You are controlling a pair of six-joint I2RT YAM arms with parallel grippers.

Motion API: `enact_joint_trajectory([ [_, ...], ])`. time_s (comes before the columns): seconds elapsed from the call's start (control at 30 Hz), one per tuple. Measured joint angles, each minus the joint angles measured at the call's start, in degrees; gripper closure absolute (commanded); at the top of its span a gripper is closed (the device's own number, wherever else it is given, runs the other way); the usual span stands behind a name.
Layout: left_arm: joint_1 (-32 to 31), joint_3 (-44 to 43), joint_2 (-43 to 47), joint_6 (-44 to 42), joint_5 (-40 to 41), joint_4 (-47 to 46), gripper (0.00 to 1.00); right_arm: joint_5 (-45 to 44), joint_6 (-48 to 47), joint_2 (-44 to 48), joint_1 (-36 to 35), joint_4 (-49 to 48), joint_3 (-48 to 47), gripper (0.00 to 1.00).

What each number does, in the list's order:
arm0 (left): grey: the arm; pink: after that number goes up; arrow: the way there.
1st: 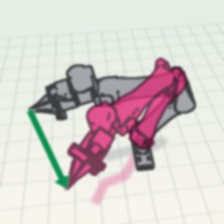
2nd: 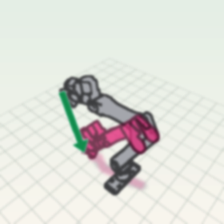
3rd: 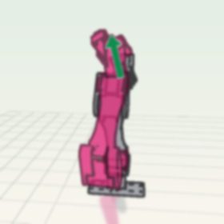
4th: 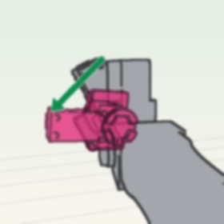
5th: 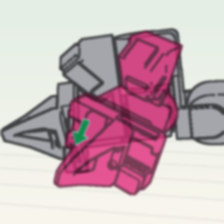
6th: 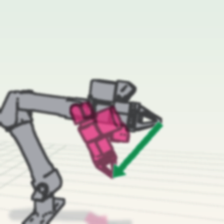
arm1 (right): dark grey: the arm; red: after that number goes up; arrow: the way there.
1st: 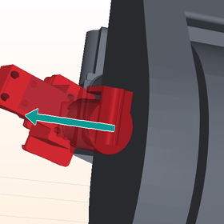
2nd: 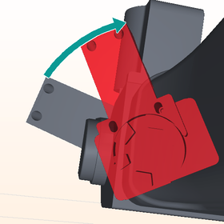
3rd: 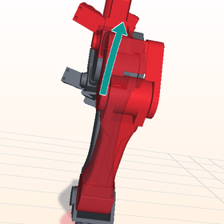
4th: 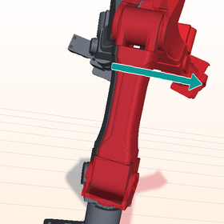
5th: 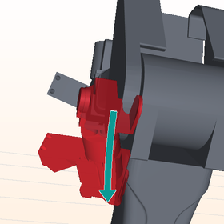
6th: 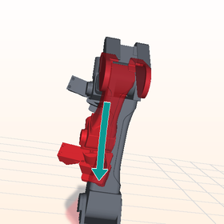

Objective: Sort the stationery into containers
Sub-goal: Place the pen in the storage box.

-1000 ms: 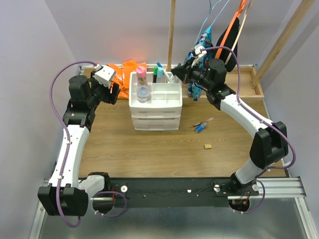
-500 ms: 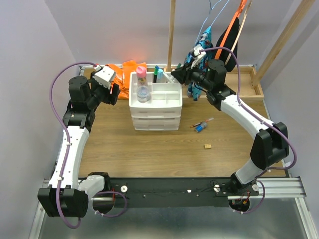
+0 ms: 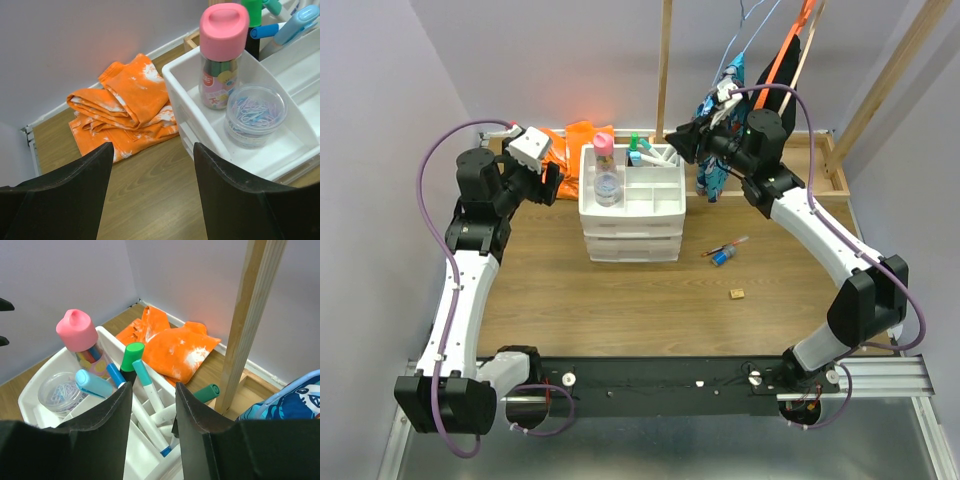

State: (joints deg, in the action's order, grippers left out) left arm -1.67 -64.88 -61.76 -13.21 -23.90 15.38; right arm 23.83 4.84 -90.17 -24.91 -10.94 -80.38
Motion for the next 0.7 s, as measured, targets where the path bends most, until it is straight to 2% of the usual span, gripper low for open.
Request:
enact_joint_trajectory([
  [0.17, -1.9, -0.3, -0.1, 0.0, -1.0, 0.2, 0.26, 0.5, -0.3, 0.0, 0.0, 0.7, 0.0, 0.56],
  [0.43, -2.4, -1.8, -0.9, 0.3, -1.7, 0.5, 0.27, 4.2, -5.5, 0.0, -0.5, 2.8, -0.1, 0.72],
  [0.57, -3.9, -4.6, -2.4, 0.7, -3.0, 0.9, 0.31, 6.0, -8.5, -0.1, -1.1, 5.1, -0.6, 0.80],
  [0.7, -8.3, -10.3, -5.7, 0.2, -4.4, 1.6, 0.36, 7.8, -11.0, -1.0, -1.8, 7.7, -3.5, 0.87],
])
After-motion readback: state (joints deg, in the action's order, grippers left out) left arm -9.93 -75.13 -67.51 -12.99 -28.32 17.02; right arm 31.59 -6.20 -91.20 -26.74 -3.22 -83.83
